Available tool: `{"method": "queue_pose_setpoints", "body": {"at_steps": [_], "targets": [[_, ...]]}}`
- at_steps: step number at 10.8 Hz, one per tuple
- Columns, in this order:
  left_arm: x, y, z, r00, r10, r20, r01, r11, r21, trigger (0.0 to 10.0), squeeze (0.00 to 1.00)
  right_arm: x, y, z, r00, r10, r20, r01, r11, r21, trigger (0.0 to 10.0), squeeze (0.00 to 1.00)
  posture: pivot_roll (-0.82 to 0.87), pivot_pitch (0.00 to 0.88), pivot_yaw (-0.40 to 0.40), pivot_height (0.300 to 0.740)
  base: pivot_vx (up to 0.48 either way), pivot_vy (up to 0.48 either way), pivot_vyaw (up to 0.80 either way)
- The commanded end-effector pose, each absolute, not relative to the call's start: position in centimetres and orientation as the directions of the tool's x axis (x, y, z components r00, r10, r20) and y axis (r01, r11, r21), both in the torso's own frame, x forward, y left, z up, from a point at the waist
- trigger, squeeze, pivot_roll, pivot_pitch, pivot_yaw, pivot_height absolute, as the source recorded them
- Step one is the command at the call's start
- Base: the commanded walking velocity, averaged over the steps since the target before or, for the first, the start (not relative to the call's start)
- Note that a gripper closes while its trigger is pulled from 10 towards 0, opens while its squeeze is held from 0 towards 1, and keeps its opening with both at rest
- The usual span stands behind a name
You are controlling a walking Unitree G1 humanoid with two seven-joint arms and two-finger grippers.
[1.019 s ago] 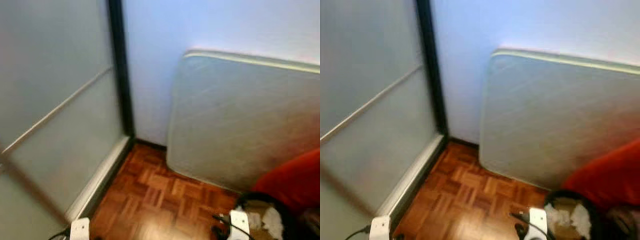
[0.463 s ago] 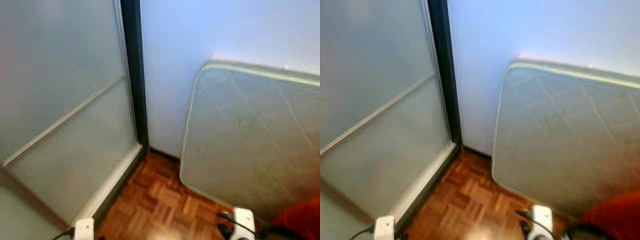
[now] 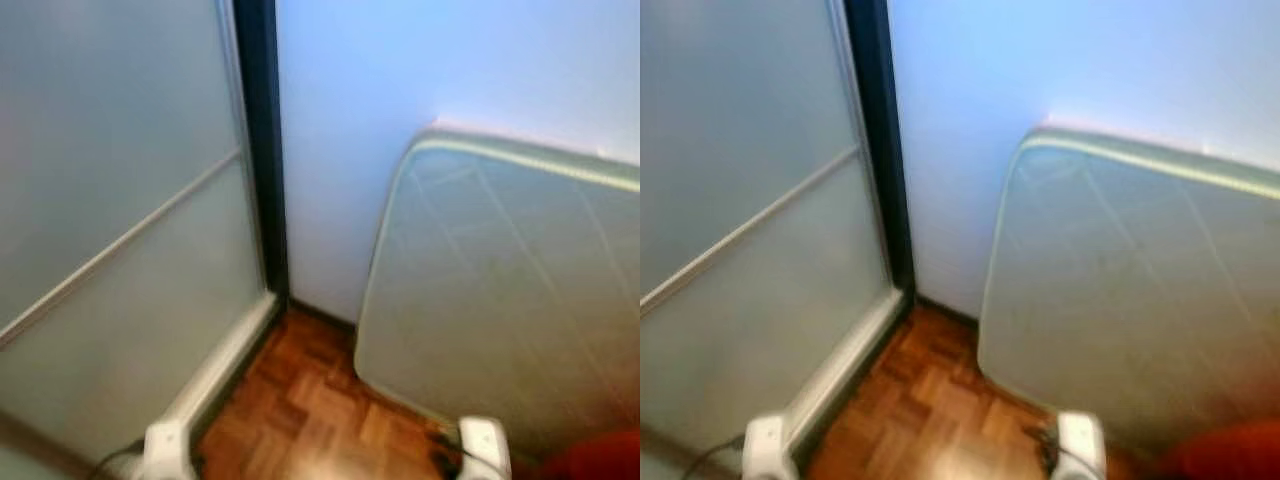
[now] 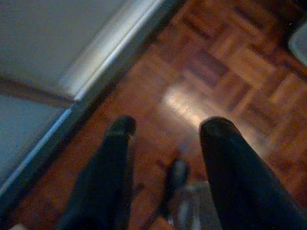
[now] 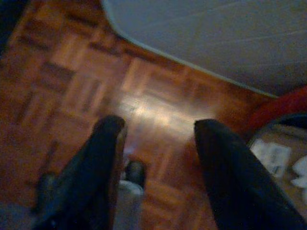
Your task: Clean up the room
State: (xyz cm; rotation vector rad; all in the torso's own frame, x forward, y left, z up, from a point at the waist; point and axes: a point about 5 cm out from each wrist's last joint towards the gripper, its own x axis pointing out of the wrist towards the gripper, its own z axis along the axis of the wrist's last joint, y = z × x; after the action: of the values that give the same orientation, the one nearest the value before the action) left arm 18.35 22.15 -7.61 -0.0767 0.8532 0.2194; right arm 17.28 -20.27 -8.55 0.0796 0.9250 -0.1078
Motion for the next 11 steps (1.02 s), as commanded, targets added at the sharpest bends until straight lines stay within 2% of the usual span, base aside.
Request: {"method": "queue_pose_setpoints", "body": {"at_steps": [1,5,11], "targets": [[17.7,23.3,-7.7,0.618,0.182,-0.765,-0.221,0.974,0.053,10.0,0.00,18.0,-19.7,-8.3,0.612,-0.049,-0.789,0.137,0.990,0.044,10.0,0.00,0.18,0.000,-0.034,0.740,0.322,0.000,0.00],[18.6,23.6,-7.2,0.636,0.183,-0.750,-0.202,0.977,0.068,10.0,0.00,17.1,-19.4,-8.8,0.579,-0.057,-0.813,0.121,0.993,0.016,10.0,0.00,0.19,0.000,-0.017,0.740,0.322,0.000,0.00],[18.9,23.9,-6.9,0.645,0.189,-0.741,-0.203,0.977,0.072,10.0,0.00,17.3,-19.3,-8.8,0.574,-0.063,-0.816,0.137,0.990,0.021,10.0,0.00,0.20,0.000,-0.017,0.740,0.322,0.000,0.00]]}}
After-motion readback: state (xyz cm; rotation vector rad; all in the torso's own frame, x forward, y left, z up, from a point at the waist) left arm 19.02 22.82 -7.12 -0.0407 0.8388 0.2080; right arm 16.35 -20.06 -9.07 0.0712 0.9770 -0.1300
